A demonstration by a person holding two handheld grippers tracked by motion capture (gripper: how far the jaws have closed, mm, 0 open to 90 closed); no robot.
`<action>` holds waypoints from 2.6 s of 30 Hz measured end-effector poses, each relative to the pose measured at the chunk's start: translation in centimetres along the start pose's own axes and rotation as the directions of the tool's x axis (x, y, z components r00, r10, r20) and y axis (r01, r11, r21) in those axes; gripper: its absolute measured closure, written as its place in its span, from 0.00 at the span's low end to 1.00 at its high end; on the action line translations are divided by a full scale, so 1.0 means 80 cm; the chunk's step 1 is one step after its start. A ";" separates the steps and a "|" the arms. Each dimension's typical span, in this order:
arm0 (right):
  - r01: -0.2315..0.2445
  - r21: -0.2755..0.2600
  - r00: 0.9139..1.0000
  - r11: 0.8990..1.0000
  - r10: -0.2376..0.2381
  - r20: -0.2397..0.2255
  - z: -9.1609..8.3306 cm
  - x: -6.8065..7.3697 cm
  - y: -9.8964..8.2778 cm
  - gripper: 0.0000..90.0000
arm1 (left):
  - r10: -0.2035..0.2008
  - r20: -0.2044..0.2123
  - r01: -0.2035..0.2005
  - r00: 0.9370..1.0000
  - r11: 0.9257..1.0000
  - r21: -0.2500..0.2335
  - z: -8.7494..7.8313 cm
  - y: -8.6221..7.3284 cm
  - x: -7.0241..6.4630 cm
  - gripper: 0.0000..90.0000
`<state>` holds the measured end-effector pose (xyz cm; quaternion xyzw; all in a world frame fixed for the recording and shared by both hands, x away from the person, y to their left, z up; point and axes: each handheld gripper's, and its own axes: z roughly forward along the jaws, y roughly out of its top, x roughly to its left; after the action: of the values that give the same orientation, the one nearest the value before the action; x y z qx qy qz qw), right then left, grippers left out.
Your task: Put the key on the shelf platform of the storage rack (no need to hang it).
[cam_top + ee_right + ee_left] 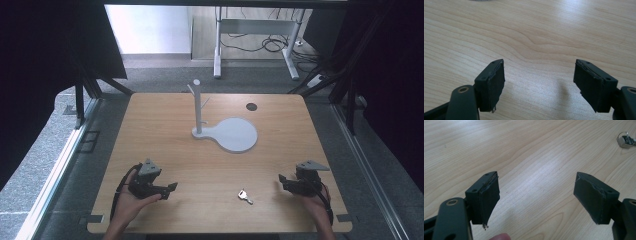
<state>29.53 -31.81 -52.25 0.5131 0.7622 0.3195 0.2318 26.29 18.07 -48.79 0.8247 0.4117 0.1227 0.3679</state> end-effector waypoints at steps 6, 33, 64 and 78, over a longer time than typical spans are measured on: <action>0.003 0.019 1.000 1.000 -0.003 -0.007 0.002 0.001 -0.002 0.28 | 0.004 -0.003 -0.004 1.000 1.000 0.004 0.000 0.000 0.002 0.24; 0.039 0.022 0.997 0.999 -0.037 -0.065 -0.002 0.010 0.007 0.30 | -0.001 -0.001 0.001 1.000 1.000 0.005 -0.001 0.001 0.000 0.24; 0.266 0.088 0.933 0.960 -0.234 -0.274 -0.041 0.078 0.087 0.38 | 0.025 0.011 -0.025 1.000 1.000 0.007 0.004 0.004 -0.009 0.25; 0.351 0.171 0.897 0.921 -0.279 -0.342 -0.035 0.114 0.092 0.41 | 0.034 0.026 -0.034 0.999 0.999 0.012 0.007 0.004 -0.012 0.24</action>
<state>28.97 -21.99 -45.23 0.3485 0.8939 0.2645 0.0970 26.16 16.95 -48.88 0.8354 0.3934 0.1156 0.3661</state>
